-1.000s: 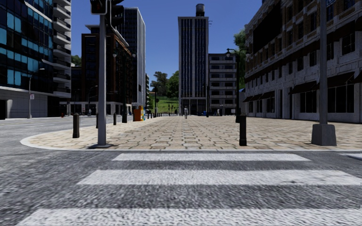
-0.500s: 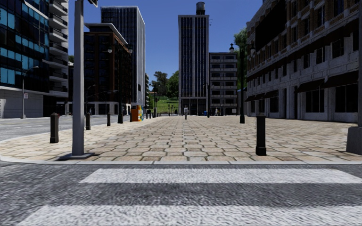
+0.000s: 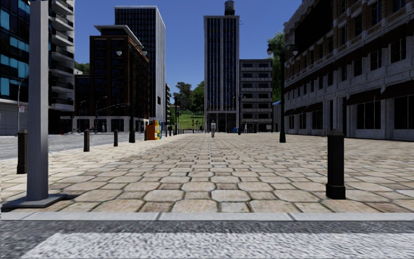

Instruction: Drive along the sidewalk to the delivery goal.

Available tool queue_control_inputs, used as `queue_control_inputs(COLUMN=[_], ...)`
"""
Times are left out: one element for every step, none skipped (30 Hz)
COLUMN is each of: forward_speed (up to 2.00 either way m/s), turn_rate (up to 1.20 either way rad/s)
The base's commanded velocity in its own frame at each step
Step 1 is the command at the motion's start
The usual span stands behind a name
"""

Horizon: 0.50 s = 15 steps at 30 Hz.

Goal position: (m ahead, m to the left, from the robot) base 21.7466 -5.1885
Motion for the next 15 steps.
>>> queue_control_inputs(forward_speed=[1.94,1.94,1.94,1.94,1.94,1.94,1.94,1.94,1.94,1.94,1.94,1.94,1.94,1.94,1.94], turn_rate=[0.0,0.0,0.0,0.0,0.0,0.0,0.0,0.0,0.0,0.0,0.0,0.0,0.0,0.0,0.0])
